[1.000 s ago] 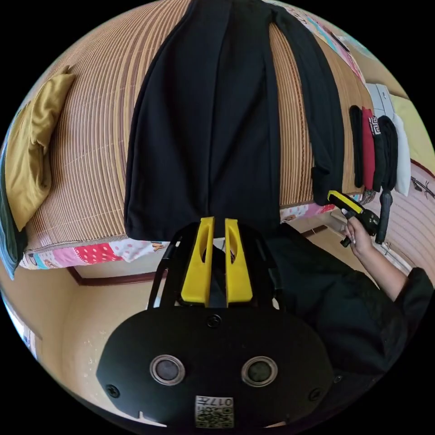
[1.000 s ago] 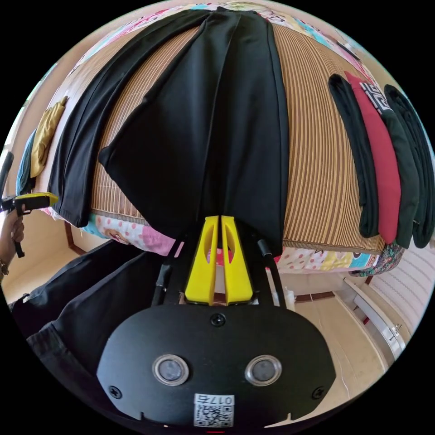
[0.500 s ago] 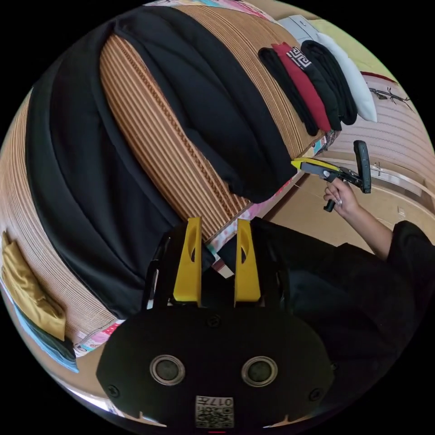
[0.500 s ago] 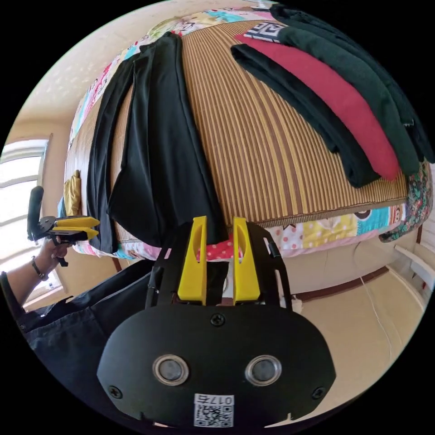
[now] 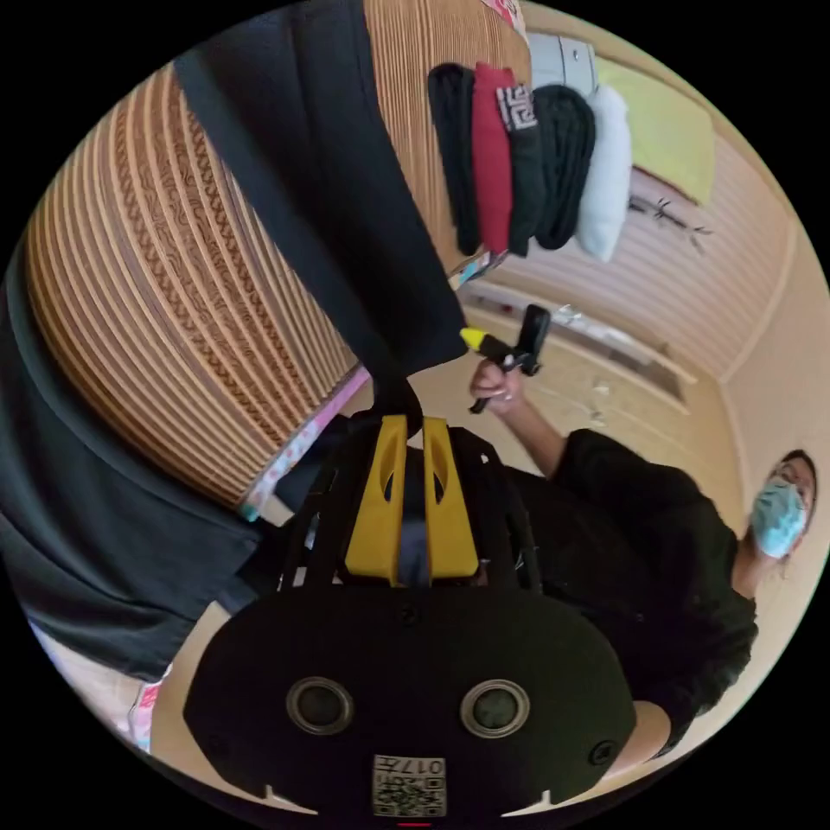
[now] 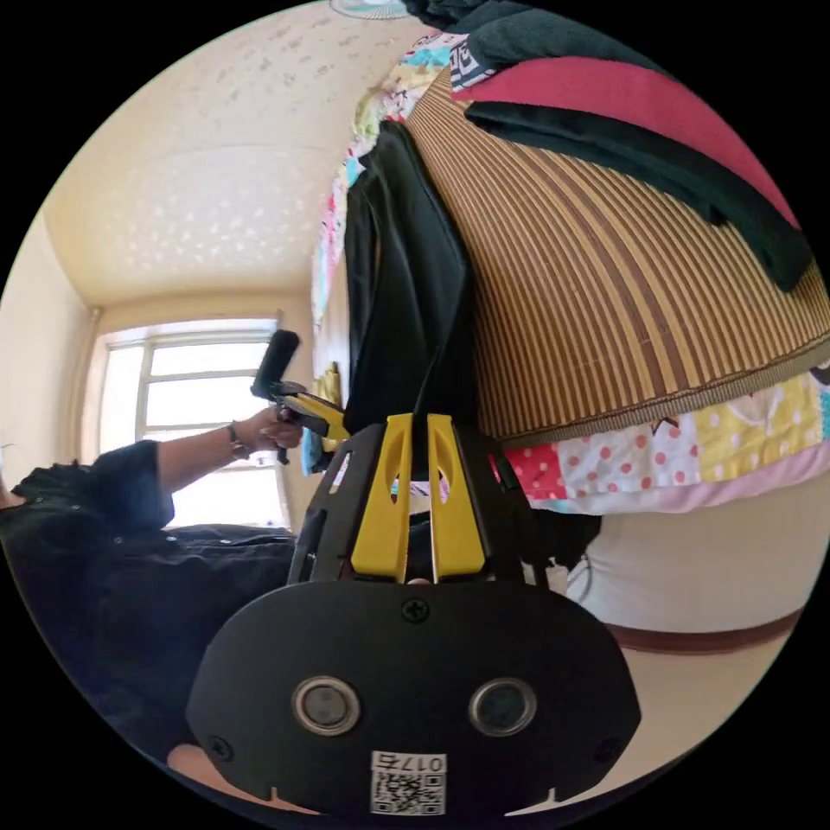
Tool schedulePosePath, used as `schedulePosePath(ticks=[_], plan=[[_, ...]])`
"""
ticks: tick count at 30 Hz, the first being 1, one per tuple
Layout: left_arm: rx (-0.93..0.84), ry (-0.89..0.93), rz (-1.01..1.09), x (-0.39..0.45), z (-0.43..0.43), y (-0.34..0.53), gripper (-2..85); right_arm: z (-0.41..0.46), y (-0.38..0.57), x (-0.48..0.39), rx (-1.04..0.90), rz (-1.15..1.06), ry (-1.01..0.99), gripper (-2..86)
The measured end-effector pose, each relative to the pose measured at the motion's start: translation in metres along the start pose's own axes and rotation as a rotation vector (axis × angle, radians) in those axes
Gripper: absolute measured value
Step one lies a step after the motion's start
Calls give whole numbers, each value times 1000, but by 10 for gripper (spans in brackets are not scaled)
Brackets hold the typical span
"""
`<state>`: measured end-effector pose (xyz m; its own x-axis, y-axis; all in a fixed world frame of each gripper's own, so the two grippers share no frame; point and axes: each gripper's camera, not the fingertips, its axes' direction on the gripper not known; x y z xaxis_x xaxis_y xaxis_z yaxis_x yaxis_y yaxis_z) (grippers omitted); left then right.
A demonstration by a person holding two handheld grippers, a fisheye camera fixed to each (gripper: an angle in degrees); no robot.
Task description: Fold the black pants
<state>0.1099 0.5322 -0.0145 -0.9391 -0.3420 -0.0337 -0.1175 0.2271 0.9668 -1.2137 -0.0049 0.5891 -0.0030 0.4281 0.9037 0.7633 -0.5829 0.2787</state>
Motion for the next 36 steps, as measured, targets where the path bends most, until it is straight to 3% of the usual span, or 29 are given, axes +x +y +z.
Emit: schedulePosePath(ticks=[1, 3, 7, 10, 15, 17, 20, 30, 34, 36], plan=[[59, 143, -20, -15, -9, 9, 36, -16, 8, 7, 51, 16, -44, 32], [101, 115, -107, -38, -10, 25, 22, -33, 18, 20, 94, 77, 42, 31], [-106, -395, -478, -89, 39, 54, -5, -36, 20, 45, 83, 250, 193, 31], [-116, -413, -438, -90, 71, 66, -2, -37, 12, 46, 75, 294, 260, 31], [129, -399, -295, -46, 71, 63, 32, -44, 8, 21, 38, 187, 333, 28], [280, -344, -204, -10, 60, 54, 64, -45, 10, 3, 11, 65, 249, 27], [370, -224, -109, 28, 53, 33, 114, -40, 16, -12, -62, -30, 3, 25], [414, -272, -153, 71, 56, 12, 138, 5, 7, -17, -240, -138, -48, 27], [330, -368, -174, 76, 73, 14, 72, 22, -3, -10, -345, -214, -58, 28], [369, -352, -145, 80, 74, 25, 54, 30, -10, -3, -424, -224, -47, 30]])
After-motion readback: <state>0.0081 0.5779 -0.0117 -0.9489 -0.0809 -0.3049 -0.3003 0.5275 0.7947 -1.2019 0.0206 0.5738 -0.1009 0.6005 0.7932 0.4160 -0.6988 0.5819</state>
